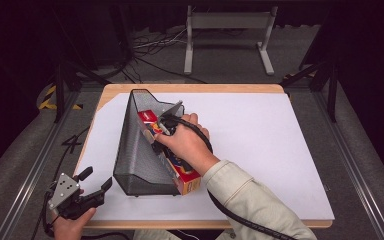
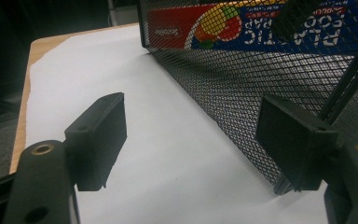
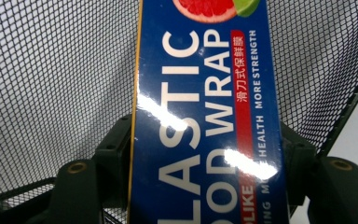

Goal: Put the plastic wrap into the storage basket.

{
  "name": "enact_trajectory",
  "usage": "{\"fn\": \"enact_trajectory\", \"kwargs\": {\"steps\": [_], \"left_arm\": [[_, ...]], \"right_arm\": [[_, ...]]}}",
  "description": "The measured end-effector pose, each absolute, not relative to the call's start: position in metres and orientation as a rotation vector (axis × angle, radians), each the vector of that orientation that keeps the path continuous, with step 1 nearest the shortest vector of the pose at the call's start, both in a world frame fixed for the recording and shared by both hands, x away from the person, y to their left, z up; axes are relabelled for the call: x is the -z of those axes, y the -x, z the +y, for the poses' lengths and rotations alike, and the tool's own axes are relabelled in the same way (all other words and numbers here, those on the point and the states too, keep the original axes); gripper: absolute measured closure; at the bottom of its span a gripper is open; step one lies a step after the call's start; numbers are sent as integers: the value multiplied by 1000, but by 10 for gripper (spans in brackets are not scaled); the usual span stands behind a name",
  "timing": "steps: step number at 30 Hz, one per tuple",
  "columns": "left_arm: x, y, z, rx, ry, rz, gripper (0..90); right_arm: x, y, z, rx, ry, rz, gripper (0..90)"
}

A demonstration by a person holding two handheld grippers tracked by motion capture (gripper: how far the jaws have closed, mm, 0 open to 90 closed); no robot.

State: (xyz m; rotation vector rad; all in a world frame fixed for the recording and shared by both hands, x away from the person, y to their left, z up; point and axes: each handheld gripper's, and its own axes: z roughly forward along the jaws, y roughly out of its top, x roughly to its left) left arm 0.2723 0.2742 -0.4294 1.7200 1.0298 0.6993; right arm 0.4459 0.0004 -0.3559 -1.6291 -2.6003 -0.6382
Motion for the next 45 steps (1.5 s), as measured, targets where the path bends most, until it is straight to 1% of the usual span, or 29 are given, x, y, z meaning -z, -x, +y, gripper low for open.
{"fn": "enact_trajectory", "kwargs": {"steps": [3, 5, 7, 9, 10, 11, 24, 31, 38, 45], "left_arm": [[429, -273, 273, -698, -1723, 1029, 253], [429, -273, 273, -699, -1725, 1028, 253], [429, -273, 273, -698, -1724, 1029, 253], [429, -273, 273, -698, -1723, 1027, 253], [429, -273, 273, -698, -1725, 1029, 253], [429, -273, 273, -698, -1725, 1030, 253], [430, -268, 277, -703, -1712, 1047, 253], [430, -270, 276, -697, -1708, 1042, 253], [429, -272, 276, -699, -1706, 1040, 253], [429, -274, 274, -697, -1710, 1034, 253]], "right_arm": [[349, -445, -1, 772, 1632, -2607, 289], [347, -444, -2, 773, 1620, -2622, 288], [345, -443, -1, 784, 1602, -2641, 264], [346, -442, -2, 788, 1581, -2671, 260], [345, -442, -3, 820, 1565, -2671, 220], [344, -442, -4, 846, 1557, -2672, 213], [320, -438, -18, 1140, 1416, -2731, 177], [308, -429, -33, 1409, 1250, -2744, 169], [298, -414, -49, 1494, 1187, -2739, 160], [286, -401, -82, 1562, 1164, -2770, 159]]}}
